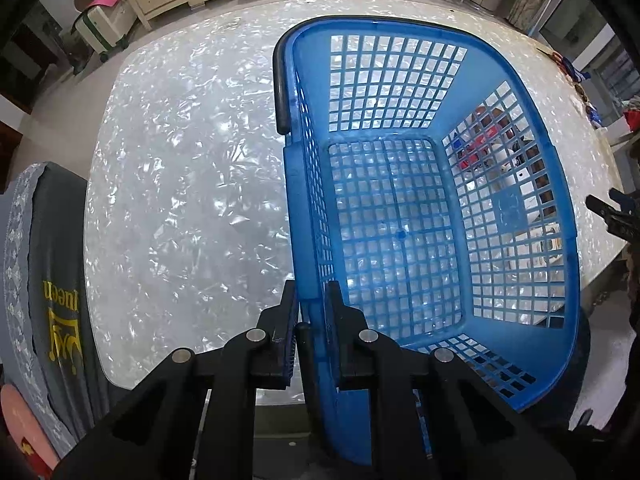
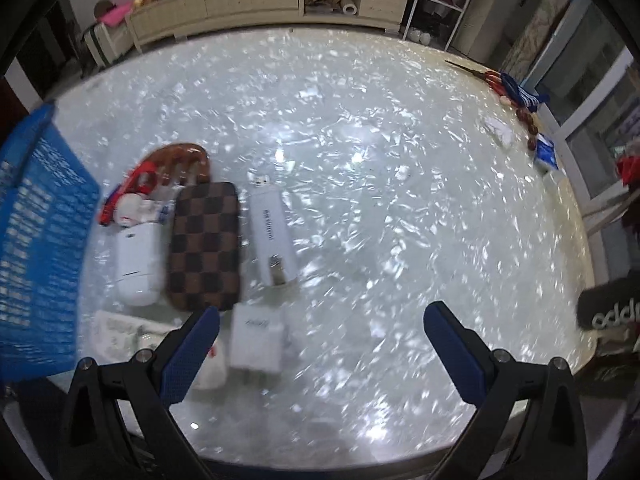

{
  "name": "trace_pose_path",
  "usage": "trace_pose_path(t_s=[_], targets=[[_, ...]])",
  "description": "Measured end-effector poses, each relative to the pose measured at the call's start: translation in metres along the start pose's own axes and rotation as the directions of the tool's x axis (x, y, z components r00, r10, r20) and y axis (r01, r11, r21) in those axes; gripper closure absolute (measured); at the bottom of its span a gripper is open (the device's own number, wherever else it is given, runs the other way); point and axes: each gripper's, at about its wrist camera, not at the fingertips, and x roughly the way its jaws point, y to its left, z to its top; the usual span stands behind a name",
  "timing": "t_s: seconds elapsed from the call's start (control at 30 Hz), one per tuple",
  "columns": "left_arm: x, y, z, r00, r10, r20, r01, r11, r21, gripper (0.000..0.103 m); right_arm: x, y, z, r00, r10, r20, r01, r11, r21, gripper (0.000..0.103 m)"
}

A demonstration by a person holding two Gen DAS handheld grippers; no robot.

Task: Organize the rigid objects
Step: 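Grip the blue basket rim with the left tool while the right tool approaches the white USB stick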

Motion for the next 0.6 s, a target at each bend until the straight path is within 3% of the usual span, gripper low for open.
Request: trace_pose_path(t_s=[0.37, 0.47, 0.6], targets=[[-0.002, 0.005, -0.001, 1.000, -0.014, 0.011, 0.014, 1.000, -0.025, 0.088, 0.045, 0.009, 0.026, 0.999, -0.010, -0.053, 0.005, 0.995, -0.095, 0.000], [-0.002, 0.005, -0.002, 1.000, -0.016, 0.012, 0.016, 0.999, -0.037, 0.088, 0.056, 0.010, 0.027, 0.998, 0.003, -0.069, -0.011, 0.994, -0.112, 0.009], [0.000, 0.005, -0.001, 1.000, -0.006, 0.008, 0.006, 0.999, -0.052, 0.089, 0.067, 0.017, 0.032, 0.996, -0.001, -0.086, -0.011, 0.991, -0.134, 0.010]])
